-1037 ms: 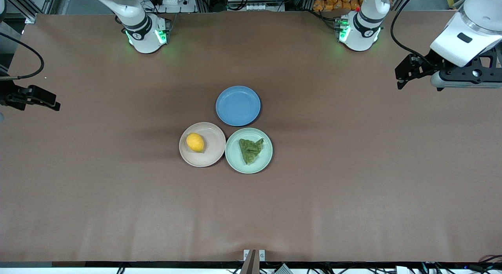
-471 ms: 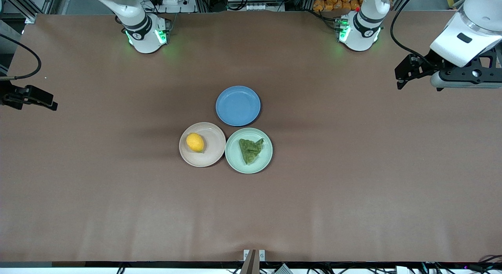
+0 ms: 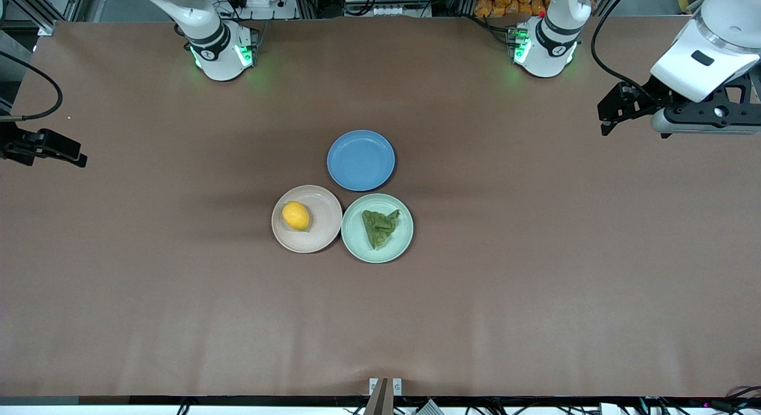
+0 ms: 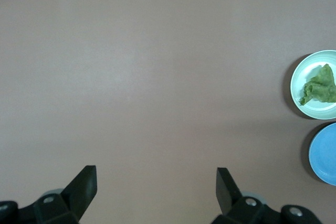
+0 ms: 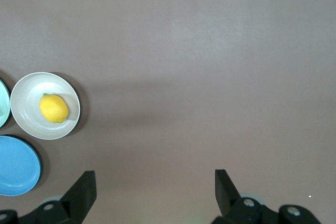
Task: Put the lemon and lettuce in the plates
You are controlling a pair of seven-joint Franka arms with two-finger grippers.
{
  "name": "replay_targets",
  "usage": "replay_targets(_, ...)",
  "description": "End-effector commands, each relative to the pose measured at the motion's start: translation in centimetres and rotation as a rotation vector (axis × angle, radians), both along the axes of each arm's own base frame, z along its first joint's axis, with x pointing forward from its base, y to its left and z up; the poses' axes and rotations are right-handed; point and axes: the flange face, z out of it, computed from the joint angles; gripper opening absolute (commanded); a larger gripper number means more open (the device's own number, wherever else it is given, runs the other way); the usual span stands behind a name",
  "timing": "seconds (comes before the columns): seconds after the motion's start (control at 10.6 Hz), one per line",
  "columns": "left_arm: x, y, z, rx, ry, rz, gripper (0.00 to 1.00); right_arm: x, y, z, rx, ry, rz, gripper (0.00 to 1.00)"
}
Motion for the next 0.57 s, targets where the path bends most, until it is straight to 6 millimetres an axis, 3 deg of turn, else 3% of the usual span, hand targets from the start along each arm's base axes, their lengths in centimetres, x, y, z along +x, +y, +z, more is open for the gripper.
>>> replay_targets(0.0, -0.11, -0.40, 0.33, -0.014, 0.004, 0.012, 1.00, -0.83, -0.12, 0.54, -0.019, 0.002, -0.007, 1.00)
replay_targets(0.47, -0.07, -0.26, 0.33, -0.015, 0.005, 0.012, 1.00, -1.08, -0.02, 0.90, -0.019, 0.002, -0.007, 1.00)
